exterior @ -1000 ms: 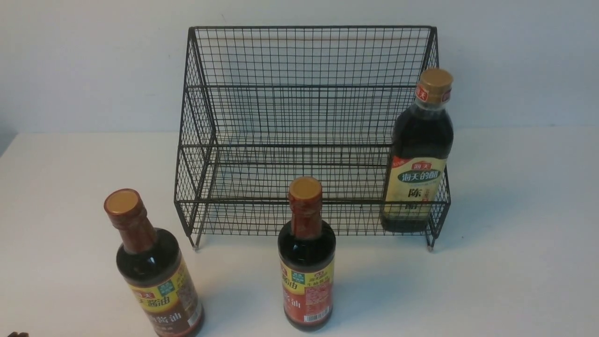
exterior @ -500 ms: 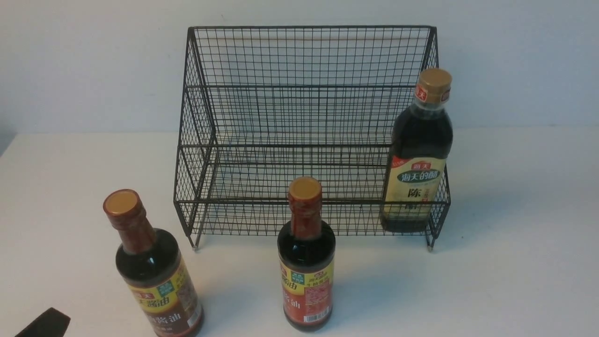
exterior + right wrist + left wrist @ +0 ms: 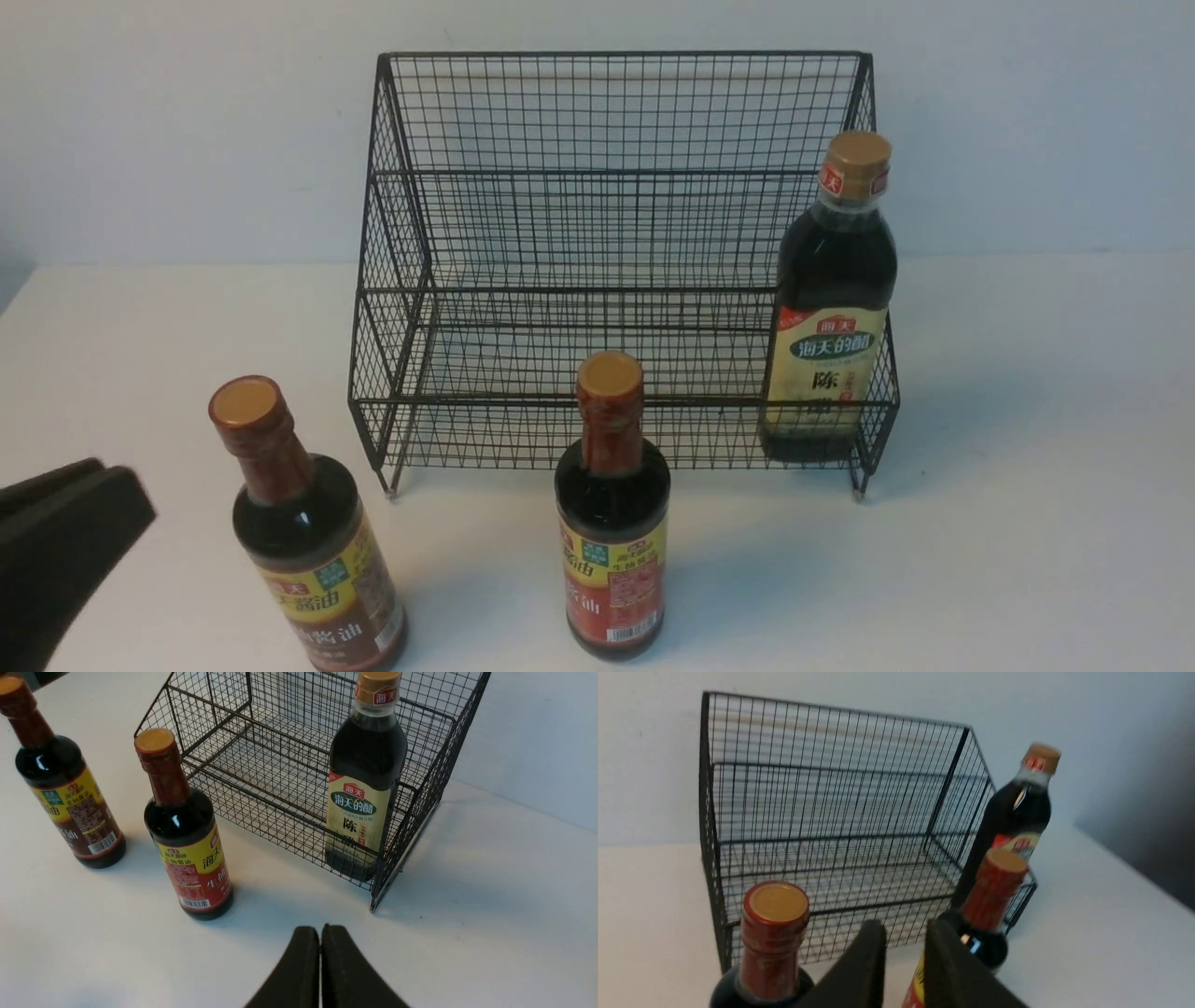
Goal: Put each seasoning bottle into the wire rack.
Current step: Use the left arm to grab the condiment bottle closest to it
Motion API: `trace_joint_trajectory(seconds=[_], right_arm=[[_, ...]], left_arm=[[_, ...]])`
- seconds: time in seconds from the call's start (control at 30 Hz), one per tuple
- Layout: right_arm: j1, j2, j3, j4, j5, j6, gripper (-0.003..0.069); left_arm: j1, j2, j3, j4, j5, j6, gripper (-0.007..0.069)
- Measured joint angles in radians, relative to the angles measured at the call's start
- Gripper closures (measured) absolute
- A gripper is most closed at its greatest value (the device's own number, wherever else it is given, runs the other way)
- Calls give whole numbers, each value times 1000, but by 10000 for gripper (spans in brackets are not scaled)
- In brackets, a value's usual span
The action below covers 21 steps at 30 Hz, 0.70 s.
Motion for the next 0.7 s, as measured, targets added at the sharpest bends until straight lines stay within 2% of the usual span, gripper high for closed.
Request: trace_joint_trajectory(seconds=[0.1,0.17,0.23,0.27,0.33,0.43,0.53,0.63,0.7], right_arm=[[0,0,0,0,0,0,657],[0,0,0,3,-2,1,657],[0,0,0,12,-8,1,657],[0,0,0,12,-9,1,657],[0,0,0,18,-12,1,657],[0,0,0,18,-14,1,657],[0,0,0,19,-14,1,657],[0,0,0,19,-14,1,657],[0,0,0,19,-14,1,657]], left_arm=[[0,155,-24,5,2,162,315],[0,255,-32,-2,-34,276,159],[0,293,-32,-8,-56,313,88],[0,298,-32,-9,-63,317,78],[0,354,-32,-13,-88,354,-16],[0,400,-32,-31,-97,376,-55],[0,450,-32,-76,-98,408,-60],[0,502,-32,-118,-104,470,-52],[0,526,-32,-151,-116,509,-17]])
